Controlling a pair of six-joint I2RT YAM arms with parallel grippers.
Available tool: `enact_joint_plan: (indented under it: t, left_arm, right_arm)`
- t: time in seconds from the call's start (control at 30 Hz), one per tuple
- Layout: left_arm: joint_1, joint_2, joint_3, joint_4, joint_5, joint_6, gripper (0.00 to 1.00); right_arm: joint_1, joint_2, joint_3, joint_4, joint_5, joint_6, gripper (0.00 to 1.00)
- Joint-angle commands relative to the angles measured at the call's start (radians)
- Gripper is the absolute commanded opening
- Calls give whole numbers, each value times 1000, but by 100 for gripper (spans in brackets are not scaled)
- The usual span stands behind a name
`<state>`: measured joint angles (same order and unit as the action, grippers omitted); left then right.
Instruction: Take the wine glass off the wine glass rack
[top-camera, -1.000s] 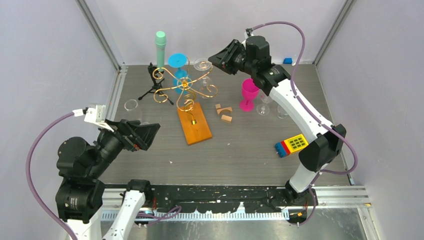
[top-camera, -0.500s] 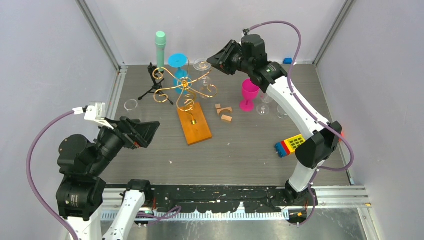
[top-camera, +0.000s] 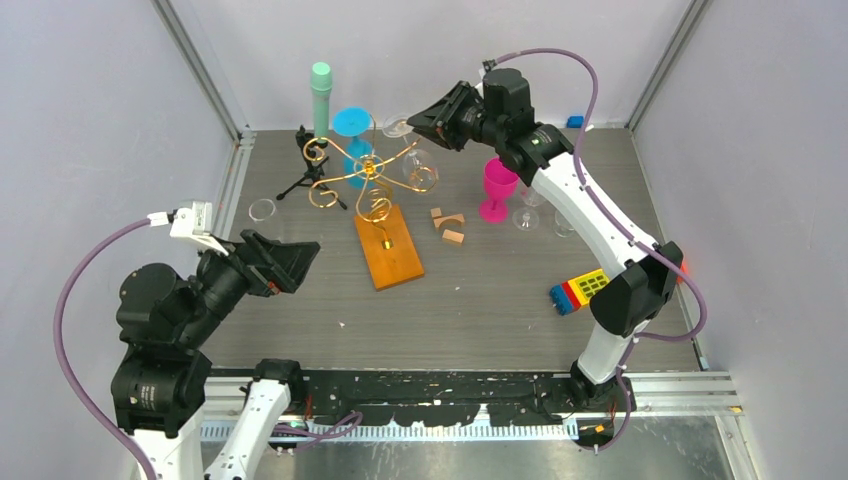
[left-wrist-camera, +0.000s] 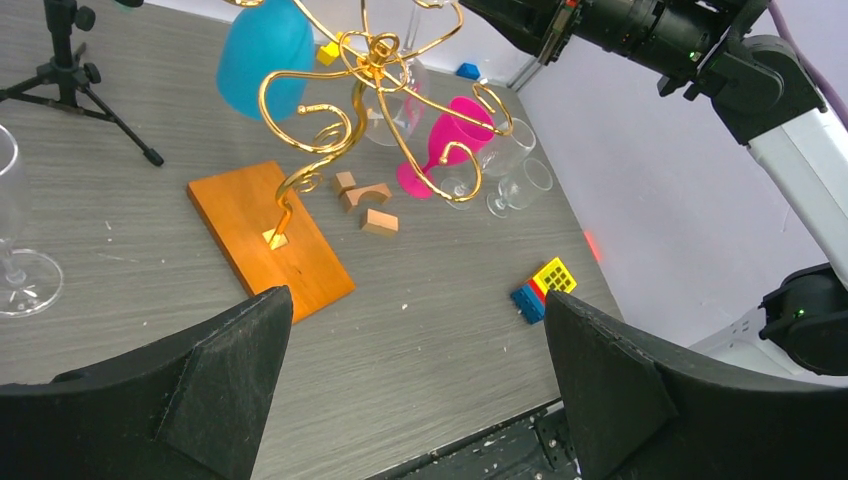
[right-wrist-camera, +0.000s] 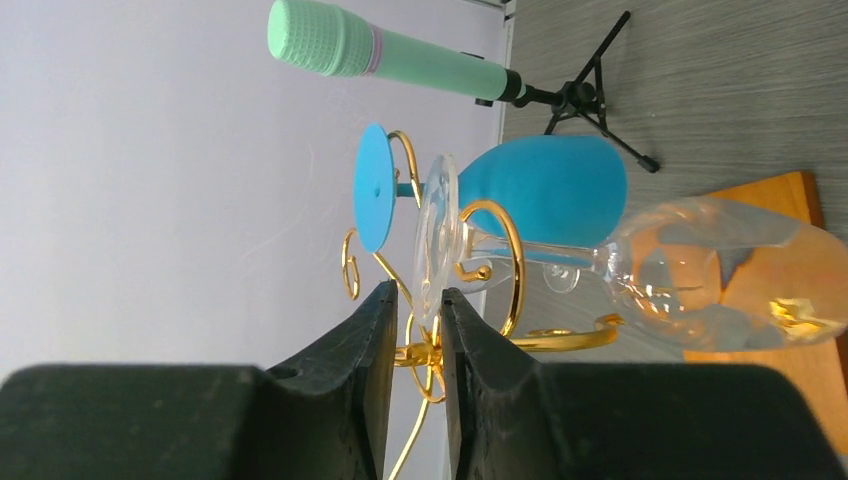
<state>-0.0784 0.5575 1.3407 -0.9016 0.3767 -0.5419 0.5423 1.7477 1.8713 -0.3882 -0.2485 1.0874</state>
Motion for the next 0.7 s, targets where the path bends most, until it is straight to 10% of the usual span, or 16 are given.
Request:
enact_joint_plan:
  t: [0.0, 0.67]
  left_arm:
    - [-2, 11, 34, -12, -9, 4, 100]
    - [-1, -6, 29, -62, -45, 49, 100]
  right_arm:
    - [10, 7, 14, 86, -59, 56, 27]
    - [10, 17, -47, 133, 71, 66, 19]
